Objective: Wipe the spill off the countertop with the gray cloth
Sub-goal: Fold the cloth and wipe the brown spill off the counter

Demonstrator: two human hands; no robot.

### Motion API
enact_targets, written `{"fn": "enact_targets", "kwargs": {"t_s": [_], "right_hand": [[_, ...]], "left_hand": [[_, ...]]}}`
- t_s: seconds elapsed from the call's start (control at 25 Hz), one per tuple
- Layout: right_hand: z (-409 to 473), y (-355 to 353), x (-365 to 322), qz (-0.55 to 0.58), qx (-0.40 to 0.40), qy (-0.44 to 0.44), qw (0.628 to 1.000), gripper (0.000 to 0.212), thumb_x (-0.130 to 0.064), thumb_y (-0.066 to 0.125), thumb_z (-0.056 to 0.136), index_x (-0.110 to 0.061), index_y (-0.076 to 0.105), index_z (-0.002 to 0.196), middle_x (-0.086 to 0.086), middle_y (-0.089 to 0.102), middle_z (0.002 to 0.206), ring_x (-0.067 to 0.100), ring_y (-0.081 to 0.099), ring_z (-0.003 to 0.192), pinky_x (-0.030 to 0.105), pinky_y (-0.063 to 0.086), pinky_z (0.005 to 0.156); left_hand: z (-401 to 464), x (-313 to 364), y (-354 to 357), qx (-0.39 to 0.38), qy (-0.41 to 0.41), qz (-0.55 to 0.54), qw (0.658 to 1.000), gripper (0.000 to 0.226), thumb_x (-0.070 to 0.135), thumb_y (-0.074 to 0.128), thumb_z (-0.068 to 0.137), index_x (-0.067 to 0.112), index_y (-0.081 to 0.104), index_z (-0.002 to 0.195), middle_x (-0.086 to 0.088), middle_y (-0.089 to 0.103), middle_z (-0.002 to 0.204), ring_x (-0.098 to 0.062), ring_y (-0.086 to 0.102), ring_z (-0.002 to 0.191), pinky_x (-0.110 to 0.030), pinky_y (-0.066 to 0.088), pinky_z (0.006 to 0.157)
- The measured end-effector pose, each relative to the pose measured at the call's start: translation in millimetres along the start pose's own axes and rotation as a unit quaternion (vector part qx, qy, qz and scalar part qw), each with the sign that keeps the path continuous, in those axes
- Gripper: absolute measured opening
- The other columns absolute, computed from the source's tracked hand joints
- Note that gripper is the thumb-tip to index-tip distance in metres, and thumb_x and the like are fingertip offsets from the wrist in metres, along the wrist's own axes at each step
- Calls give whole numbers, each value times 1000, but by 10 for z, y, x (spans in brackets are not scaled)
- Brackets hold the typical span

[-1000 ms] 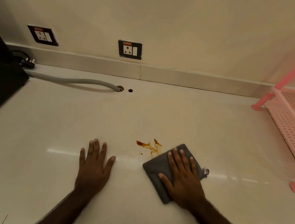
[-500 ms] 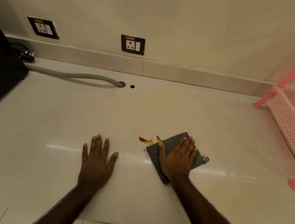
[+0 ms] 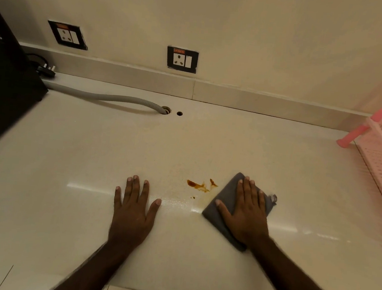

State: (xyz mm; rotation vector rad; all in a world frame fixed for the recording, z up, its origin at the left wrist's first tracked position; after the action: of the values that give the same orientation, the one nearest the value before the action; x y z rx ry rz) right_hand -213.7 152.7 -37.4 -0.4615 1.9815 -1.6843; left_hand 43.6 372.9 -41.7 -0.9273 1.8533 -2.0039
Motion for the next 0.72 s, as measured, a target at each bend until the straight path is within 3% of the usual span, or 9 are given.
{"fn": "enact_targets", "kwargs": {"t_s": [0.12, 0.32, 0.44, 0.56, 0.72], "right_hand": [[180, -52, -369, 12, 1, 3, 1000, 113, -89, 15, 95, -8, -5, 172, 13, -9, 181, 27, -11, 168, 52, -5, 136], [-424, 200, -435, 23, 9, -100, 995, 109, -91, 25, 96, -20, -7, 173, 1, -14, 182, 19, -12, 168, 48, -5, 135], [-149, 41, -87, -2, 0, -57, 998, 112, -94, 17, 93, -18, -10, 172, 2, -17, 181, 21, -13, 168, 46, -10, 135], [284, -110, -257, 9, 1, 7, 1000, 116, -93, 15, 93, -9, -5, 172, 11, -9, 182, 27, -9, 168, 51, -6, 136], [-28, 157, -836, 25, -9, -92, 995, 115, -95, 16, 92, -16, -7, 172, 4, -16, 181, 22, -17, 167, 50, -10, 135]], "left_hand": [[-3, -5, 10, -4, -4, 8, 1000, 84, 71, 0, 98, 19, 4, 164, -7, -8, 173, -21, -16, 159, -52, -6, 129], [0, -3, 8, -5, -2, 2, 1000, 83, 71, 0, 98, 20, 3, 164, -6, -8, 173, -20, -16, 159, -51, -7, 129], [-4, -1, -9, 0, -5, -2, 1000, 82, 70, 4, 99, 20, 5, 165, -7, -7, 173, -20, -15, 159, -51, -6, 129], [-5, 9, 2, -8, -6, 5, 1000, 81, 69, 4, 100, 20, 2, 164, -7, -9, 173, -20, -17, 159, -52, -6, 129], [11, 6, -1, -18, -8, 2, 1000, 83, 70, 3, 98, 20, 0, 164, -6, -11, 173, -21, -17, 159, -52, -7, 129]]}}
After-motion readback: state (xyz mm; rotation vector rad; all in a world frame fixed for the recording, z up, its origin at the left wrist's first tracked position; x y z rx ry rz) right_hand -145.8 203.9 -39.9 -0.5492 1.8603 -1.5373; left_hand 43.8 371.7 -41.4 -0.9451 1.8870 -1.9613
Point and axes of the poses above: each hand's wrist, its own z-axis towards the middle knuckle, its own y-axis out of the palm, x = y × z, the point moved 10 cm from there along z, towards the middle knuckle
